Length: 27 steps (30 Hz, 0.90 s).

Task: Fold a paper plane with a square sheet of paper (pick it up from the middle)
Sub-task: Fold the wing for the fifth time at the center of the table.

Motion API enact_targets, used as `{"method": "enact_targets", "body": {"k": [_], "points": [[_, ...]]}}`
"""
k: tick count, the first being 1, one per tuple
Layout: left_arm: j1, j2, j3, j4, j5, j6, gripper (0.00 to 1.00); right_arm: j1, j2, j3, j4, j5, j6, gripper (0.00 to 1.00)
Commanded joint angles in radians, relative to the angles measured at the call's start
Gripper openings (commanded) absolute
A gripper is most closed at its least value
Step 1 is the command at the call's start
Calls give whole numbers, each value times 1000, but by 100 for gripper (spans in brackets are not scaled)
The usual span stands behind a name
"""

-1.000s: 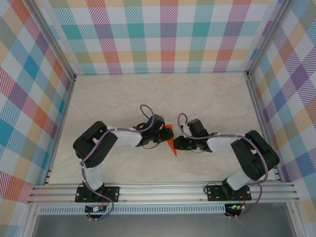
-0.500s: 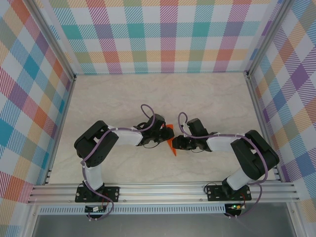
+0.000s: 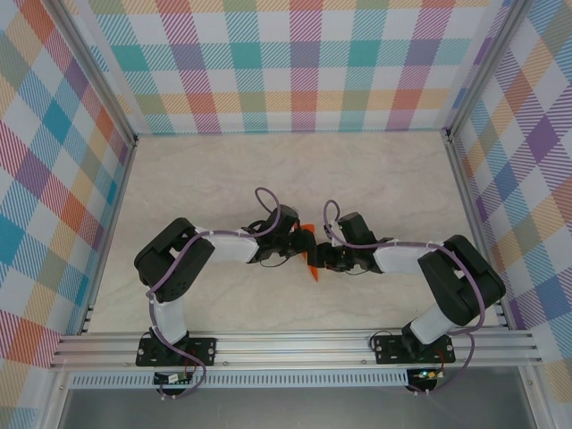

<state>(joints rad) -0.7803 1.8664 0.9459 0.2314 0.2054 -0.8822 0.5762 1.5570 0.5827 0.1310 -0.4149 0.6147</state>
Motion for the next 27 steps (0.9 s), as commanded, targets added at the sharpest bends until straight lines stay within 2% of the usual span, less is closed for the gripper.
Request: {"method": "enact_targets", "body": {"k": [1, 7, 17, 27], "points": [[-7, 9, 19, 10, 30, 10, 30, 1, 15, 24, -54, 54, -8, 45], [-8, 5, 19, 19, 39, 4, 30, 2, 22, 28, -97, 88, -25, 36], [-8, -5, 14, 32, 46, 3, 32, 4, 30, 29, -125, 128, 2, 27], [3, -62, 14, 40, 48, 49, 43, 3, 44, 26, -129, 132, 22, 25]]}}
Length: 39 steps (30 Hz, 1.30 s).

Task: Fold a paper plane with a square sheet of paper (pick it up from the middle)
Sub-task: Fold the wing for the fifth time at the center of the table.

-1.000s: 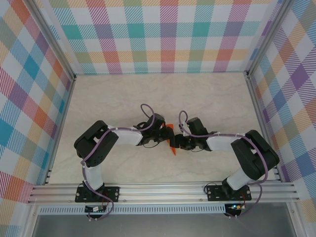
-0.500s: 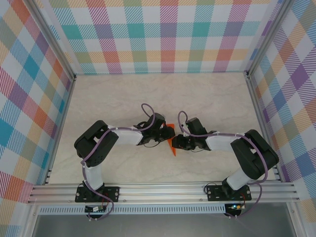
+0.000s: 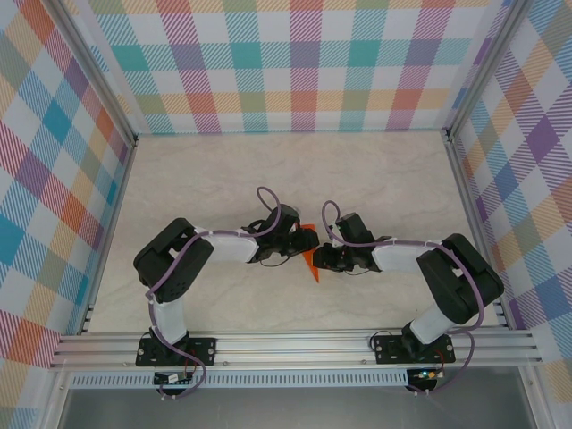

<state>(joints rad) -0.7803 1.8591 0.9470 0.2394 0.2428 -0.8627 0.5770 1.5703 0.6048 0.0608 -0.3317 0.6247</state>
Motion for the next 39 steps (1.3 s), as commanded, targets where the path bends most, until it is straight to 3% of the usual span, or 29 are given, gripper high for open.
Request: {"method": "enact_targets", "body": {"k": [1, 9, 15, 28, 39], "points": [[2, -61, 11, 35, 8, 32, 44, 2, 34, 6, -62, 49, 13, 25], [15, -109, -12, 10, -45, 44, 46, 3, 43, 4, -61, 48, 20, 24], [17, -116, -22, -19, -59, 58, 35, 3, 52, 6, -59, 46, 25, 24], [20, 20, 33, -32, -45, 41, 26, 2, 53, 0, -47, 39, 29, 24], [21, 53, 42, -32, -18, 33, 25, 2, 4, 21, -40, -22, 27, 35]]}}
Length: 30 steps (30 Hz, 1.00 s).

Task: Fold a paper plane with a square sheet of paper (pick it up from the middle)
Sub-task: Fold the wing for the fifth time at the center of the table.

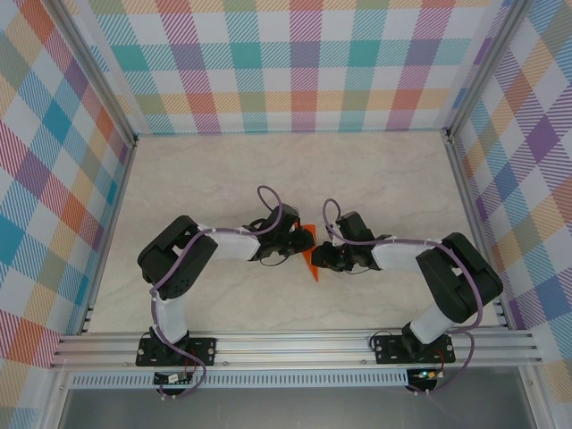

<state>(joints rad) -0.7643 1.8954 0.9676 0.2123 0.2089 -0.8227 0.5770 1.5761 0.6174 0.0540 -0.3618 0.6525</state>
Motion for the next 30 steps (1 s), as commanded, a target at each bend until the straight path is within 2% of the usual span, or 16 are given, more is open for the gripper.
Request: {"method": "enact_targets", "body": {"k": [1, 6, 12, 22, 30], "points": [[4, 17, 21, -5, 19, -6, 25, 2, -6, 11, -34, 4, -2, 37], [4, 25, 27, -2, 28, -10, 25, 3, -17, 23, -45, -8, -7, 48], [4, 31, 34, 6, 41, -12, 25, 15, -10, 46, -110, 60, -33, 51], [3, 23, 36, 11, 49, -20, 25, 59, 28, 79, -204, 207, -46, 42], [4, 7, 42, 2, 49, -13, 25, 63, 33, 70, -202, 223, -28, 29]]}}
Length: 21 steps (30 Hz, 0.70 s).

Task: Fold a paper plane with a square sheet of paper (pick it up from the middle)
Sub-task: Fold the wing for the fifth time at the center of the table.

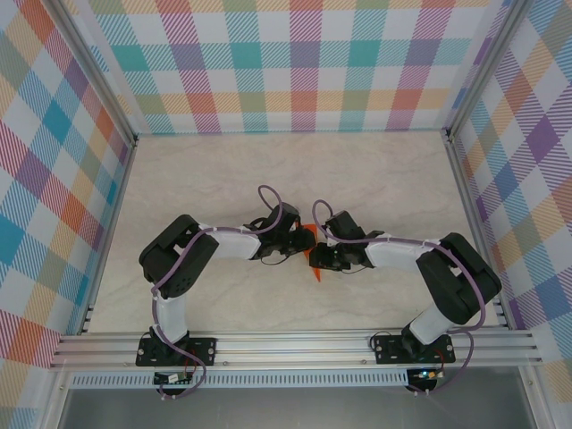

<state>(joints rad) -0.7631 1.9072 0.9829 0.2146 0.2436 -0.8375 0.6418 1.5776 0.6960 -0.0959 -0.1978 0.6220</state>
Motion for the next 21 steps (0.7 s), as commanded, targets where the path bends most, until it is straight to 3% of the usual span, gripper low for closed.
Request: {"method": "enact_targets", "body": {"k": [1, 21], "points": [[2, -9, 27, -4, 14, 6, 26, -2, 33, -10, -49, 54, 3, 28], [3, -89, -6, 13, 20, 42, 41, -5, 70, -33, -36, 64, 47, 20]]}}
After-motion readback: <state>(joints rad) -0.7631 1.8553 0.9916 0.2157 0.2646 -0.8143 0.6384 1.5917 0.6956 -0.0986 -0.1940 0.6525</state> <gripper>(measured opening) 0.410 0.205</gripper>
